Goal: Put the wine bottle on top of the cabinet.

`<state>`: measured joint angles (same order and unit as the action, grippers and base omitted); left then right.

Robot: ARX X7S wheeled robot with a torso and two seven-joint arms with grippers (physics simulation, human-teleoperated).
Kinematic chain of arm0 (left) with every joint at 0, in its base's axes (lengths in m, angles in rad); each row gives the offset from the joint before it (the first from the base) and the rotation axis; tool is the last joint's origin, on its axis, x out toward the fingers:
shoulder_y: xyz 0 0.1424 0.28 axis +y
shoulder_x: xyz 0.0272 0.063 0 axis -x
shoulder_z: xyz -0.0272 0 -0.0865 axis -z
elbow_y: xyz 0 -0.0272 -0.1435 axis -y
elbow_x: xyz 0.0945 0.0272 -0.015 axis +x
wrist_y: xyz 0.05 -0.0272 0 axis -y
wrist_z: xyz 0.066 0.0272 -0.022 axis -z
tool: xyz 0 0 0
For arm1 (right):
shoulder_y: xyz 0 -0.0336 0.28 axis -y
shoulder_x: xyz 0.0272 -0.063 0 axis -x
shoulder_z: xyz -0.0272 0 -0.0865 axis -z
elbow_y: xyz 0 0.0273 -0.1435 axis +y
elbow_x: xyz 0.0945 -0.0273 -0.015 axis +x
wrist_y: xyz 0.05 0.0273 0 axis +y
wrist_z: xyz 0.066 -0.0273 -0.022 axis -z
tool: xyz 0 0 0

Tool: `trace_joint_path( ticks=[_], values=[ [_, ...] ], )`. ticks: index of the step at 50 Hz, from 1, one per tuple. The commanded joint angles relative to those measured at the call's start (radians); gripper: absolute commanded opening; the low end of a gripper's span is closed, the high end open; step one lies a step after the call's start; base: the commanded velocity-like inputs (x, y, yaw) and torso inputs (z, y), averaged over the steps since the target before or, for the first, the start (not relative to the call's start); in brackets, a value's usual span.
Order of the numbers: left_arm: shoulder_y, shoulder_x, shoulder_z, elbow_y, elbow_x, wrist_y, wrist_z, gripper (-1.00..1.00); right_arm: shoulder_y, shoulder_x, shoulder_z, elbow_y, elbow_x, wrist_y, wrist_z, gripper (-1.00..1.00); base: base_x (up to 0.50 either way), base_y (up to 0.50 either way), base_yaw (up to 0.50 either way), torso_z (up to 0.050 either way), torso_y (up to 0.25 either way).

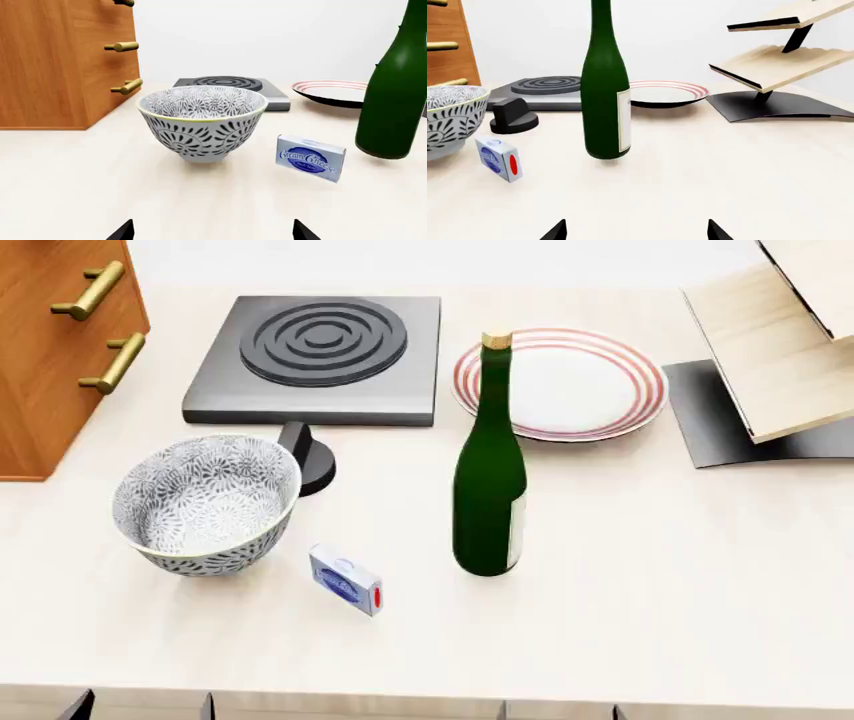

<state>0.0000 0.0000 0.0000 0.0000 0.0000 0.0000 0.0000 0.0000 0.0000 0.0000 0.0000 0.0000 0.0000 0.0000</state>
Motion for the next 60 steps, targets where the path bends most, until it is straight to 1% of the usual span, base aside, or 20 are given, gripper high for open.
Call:
trace_joint_path(
  ticks=[1, 12, 27, 31, 32, 33, 35, 36, 37, 38, 47, 48, 51, 55, 60],
  values=[
    [0.000, -0.010, 0.011, 0.000, -0.010, 0.000, -0.011, 1.00, 0.000, 0.009, -0.013, 0.000, 0.009, 0.000, 0.013, 1.00, 0.00, 0.00, 0.00, 0.000, 0.000],
    [-0.006, -0.043, 0.055, -0.010, -0.046, 0.008, -0.047, 1.00, 0.008, 0.044, -0.060, 0.014, 0.036, -0.010, 0.043, 1.00, 0.00, 0.00, 0.00, 0.000, 0.000],
    [-0.011, -0.068, 0.082, -0.007, -0.069, 0.007, -0.077, 1.00, 0.012, 0.071, -0.093, 0.013, 0.057, -0.005, 0.066, 1.00, 0.00, 0.00, 0.00, 0.000, 0.000],
    [-0.009, -0.076, 0.093, 0.003, -0.050, 0.005, -0.096, 1.00, 0.013, 0.076, -0.099, 0.013, 0.059, -0.008, 0.074, 1.00, 0.00, 0.00, 0.00, 0.000, 0.000],
    [-0.012, -0.082, 0.103, 0.013, -0.029, -0.019, -0.105, 1.00, 0.012, 0.077, -0.100, 0.007, 0.061, -0.003, 0.076, 1.00, 0.00, 0.00, 0.00, 0.000, 0.000],
    [-0.012, -0.086, 0.115, 0.006, -0.025, -0.002, -0.097, 1.00, 0.015, 0.079, -0.102, 0.013, 0.063, -0.006, 0.076, 1.00, 0.00, 0.00, 0.00, 0.000, 0.000],
    [-0.009, -0.077, 0.100, 0.009, -0.092, 0.047, -0.069, 1.00, 0.016, 0.081, -0.104, 0.015, 0.067, -0.006, 0.076, 1.00, 0.00, 0.00, 0.00, 0.000, 0.000],
    [-0.013, -0.085, 0.114, 0.012, -0.040, 0.026, -0.096, 1.00, 0.018, 0.082, -0.106, 0.019, 0.067, -0.008, 0.078, 1.00, 0.00, 0.00, 0.00, 0.000, 0.000],
    [-0.018, -0.086, 0.117, 0.002, -0.036, 0.014, -0.099, 1.00, 0.018, 0.082, -0.106, 0.018, 0.070, -0.006, 0.079, 1.00, 0.00, 0.00, 0.00, 0.000, 0.000],
    [-0.016, -0.085, 0.108, 0.005, -0.063, 0.026, -0.091, 1.00, 0.019, 0.083, -0.106, 0.012, 0.073, 0.001, 0.081, 1.00, 0.00, 0.00, 0.00, 0.000, 0.000],
    [-0.023, -0.096, 0.124, -0.014, -0.058, 0.034, -0.108, 1.00, 0.022, 0.091, -0.111, 0.016, 0.088, 0.001, 0.096, 1.00, 0.00, 0.00, 0.00, 0.000, 0.000],
    [-0.023, -0.101, 0.134, -0.012, -0.031, 0.030, -0.120, 1.00, 0.023, 0.092, -0.113, 0.021, 0.089, -0.001, 0.096, 1.00, 0.00, 0.00, 0.00, 0.000, 0.000],
    [-0.022, -0.103, 0.137, -0.010, -0.044, 0.029, -0.119, 1.00, 0.023, 0.093, -0.111, 0.020, 0.105, -0.003, 0.098, 1.00, 0.00, 0.00, 0.00, 0.000, 0.000],
    [-0.011, -0.113, 0.140, 0.021, -0.037, 0.031, -0.131, 1.00, 0.010, 0.093, -0.101, -0.023, 0.128, 0.013, 0.114, 1.00, 0.00, 0.00, 0.00, 0.000, 0.000],
    [-0.001, -0.121, 0.128, 0.115, -0.053, -0.021, -0.148, 1.00, -0.001, 0.095, -0.089, -0.101, 0.173, 0.045, 0.125, 1.00, 0.00, 0.00, 0.00, 0.000, 0.000]
  ],
)
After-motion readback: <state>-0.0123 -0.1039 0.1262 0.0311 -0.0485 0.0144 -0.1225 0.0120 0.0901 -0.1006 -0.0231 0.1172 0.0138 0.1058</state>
